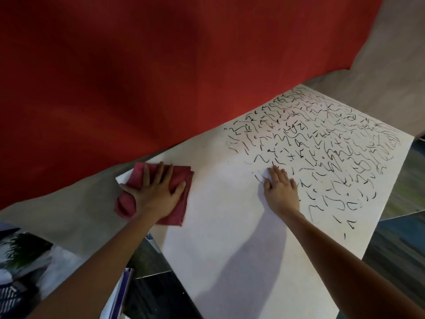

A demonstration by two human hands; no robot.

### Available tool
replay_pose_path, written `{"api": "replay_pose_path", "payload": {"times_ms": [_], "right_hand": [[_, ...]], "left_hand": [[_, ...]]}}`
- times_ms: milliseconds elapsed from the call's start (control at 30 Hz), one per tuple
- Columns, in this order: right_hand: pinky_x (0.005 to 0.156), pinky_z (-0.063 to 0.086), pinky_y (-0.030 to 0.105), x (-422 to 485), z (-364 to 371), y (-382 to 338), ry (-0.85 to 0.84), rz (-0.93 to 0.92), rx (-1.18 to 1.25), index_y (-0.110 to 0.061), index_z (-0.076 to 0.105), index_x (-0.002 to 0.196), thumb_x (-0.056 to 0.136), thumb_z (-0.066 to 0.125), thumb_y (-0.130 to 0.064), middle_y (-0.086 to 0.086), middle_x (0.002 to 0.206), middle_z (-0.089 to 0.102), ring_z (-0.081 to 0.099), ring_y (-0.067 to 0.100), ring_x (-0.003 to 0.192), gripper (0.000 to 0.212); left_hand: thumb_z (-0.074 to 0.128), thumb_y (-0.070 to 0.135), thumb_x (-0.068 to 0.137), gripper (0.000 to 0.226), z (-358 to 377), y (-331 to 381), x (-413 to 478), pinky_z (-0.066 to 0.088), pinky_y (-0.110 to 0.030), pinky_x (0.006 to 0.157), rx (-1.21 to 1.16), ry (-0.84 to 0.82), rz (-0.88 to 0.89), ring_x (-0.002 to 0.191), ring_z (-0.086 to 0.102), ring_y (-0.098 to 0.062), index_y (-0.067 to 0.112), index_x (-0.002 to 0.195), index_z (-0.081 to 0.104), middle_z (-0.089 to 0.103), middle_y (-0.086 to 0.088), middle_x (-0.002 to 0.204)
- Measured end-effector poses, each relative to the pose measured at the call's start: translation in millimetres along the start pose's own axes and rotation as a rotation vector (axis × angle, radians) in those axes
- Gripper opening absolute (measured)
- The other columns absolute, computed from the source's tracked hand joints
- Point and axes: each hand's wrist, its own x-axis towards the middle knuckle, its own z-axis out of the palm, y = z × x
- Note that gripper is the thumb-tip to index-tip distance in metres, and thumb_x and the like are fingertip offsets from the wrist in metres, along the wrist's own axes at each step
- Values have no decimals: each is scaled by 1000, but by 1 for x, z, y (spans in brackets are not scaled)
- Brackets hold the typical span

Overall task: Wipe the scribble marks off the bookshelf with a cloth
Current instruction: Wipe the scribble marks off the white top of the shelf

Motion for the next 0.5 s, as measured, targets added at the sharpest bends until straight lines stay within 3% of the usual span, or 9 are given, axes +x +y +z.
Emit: {"api": "replay_pose_path", "payload": {"times_ms": [100,200,267,500], "right_hand": [[115,8,38,0,0,-2,-5,1,-8,-13,29,149,102,31,-26,4,158,22,15,22,146,48],[115,10,41,-1,1,-2,12,5,2,-11,32,148,95,15,-37,5,157,25,18,24,146,61],[115,11,43,-1,3,-2,33,8,33,-10,34,147,85,8,-42,6,156,28,20,25,145,74],[116,12,41,1,10,3,53,-5,61,-11,36,146,79,-2,-47,4,155,30,22,23,145,85]], "left_hand": [[11,68,92,69,2,9,-8,2,-79,100,4,-11,-22,147,-11,-25,38,151,-6,-12,12,160],[11,67,92,69,1,25,-4,4,-79,99,6,-3,-14,147,-9,-28,36,152,-6,-12,10,160],[12,66,93,69,2,43,3,5,-79,99,17,6,27,147,-8,-28,35,152,-4,-11,8,161],[15,67,93,69,6,124,48,-1,-79,98,23,13,223,147,-7,-30,35,152,2,-7,8,161]]}}
